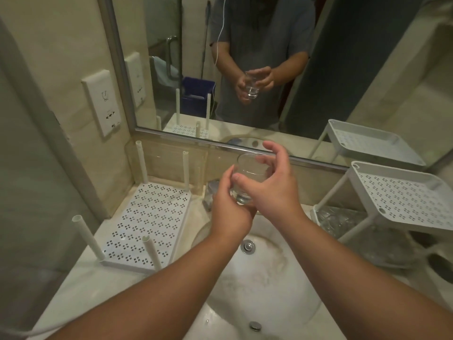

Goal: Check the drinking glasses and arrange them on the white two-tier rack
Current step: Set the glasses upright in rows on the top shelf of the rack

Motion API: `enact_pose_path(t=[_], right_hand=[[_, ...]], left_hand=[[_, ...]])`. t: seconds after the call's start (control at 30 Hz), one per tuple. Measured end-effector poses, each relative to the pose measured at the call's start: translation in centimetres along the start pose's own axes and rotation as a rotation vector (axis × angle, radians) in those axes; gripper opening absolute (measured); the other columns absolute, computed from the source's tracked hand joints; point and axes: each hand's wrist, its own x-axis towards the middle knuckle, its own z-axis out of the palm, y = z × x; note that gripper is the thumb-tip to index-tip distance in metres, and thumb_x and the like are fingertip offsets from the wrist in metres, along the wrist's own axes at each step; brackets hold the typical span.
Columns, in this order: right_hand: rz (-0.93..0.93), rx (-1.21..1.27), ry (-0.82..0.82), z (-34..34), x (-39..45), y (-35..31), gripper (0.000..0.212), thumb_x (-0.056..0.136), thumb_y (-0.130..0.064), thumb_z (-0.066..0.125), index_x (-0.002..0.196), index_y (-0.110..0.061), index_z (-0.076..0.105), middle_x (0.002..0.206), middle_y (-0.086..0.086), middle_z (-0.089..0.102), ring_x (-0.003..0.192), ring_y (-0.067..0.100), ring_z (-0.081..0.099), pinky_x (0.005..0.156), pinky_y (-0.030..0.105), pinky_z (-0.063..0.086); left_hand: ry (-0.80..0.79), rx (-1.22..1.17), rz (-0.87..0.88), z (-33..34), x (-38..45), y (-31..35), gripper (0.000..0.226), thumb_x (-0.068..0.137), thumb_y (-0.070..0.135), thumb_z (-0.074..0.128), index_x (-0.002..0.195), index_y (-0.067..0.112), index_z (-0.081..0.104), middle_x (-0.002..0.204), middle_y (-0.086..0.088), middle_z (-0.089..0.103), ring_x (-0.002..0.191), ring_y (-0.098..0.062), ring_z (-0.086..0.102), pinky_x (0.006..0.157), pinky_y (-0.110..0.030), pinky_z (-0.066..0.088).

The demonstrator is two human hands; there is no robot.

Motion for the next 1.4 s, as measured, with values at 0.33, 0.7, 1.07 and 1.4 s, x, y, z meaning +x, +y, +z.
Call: enact_pose_path(t=[0.33, 0.7, 1.07, 1.4], right_hand=[[-0.055, -0.205, 0.163, -6.2, 2.5, 2.5, 0.074, 0.070, -0.046, 0.080, 0.131, -0.050, 0.038, 0.119, -0.017, 0.054, 0.116, 0.012, 0.050, 0.096, 0.040, 0.049], [0.006, -0.236, 0.277, -19.0, 6.8, 8.6, 0.069, 0.070, -0.048, 0.079, 0.129, -0.045, 0.043, 0.117, -0.014, 0.056, 0.111, 0.013, 0.054, 0.091, 0.039, 0.052], [0.048, -0.240, 0.233, -28.0, 11.1, 16.9, 0.070, 0.069, -0.051, 0.079, 0.128, -0.044, 0.042, 0.118, -0.011, 0.058, 0.113, 0.014, 0.054, 0.094, 0.041, 0.051], [0.056, -0.241, 0.182, -30.0, 14.1, 21.8, 0.071, 0.067, -0.055, 0.077, 0.128, -0.045, 0.042, 0.122, -0.008, 0.059, 0.114, 0.015, 0.054, 0.093, 0.037, 0.050]], left_hand=[[0.068, -0.903, -0.536, 10.4, 0.1, 0.3, 0.048, 0.095, 0.042, 0.060, 0.122, 0.002, 0.065, 0.112, -0.019, 0.069, 0.104, -0.029, 0.071, 0.083, -0.035, 0.058], [-0.044, -0.030, -0.192, 23.0, 0.6, -2.8, 0.038, 0.092, 0.024, 0.064, 0.130, 0.028, 0.061, 0.127, -0.010, 0.060, 0.094, -0.014, 0.066, 0.061, -0.013, 0.050], [-0.255, 0.783, 0.103, 30.3, 3.8, -6.2, 0.056, 0.092, 0.042, 0.066, 0.145, 0.038, 0.048, 0.141, -0.007, 0.052, 0.101, -0.018, 0.063, 0.075, -0.020, 0.038], [-0.339, 0.994, 0.094, 33.2, 6.2, -9.3, 0.062, 0.091, 0.038, 0.060, 0.149, 0.041, 0.038, 0.143, -0.008, 0.047, 0.127, -0.023, 0.051, 0.100, -0.031, 0.041]])
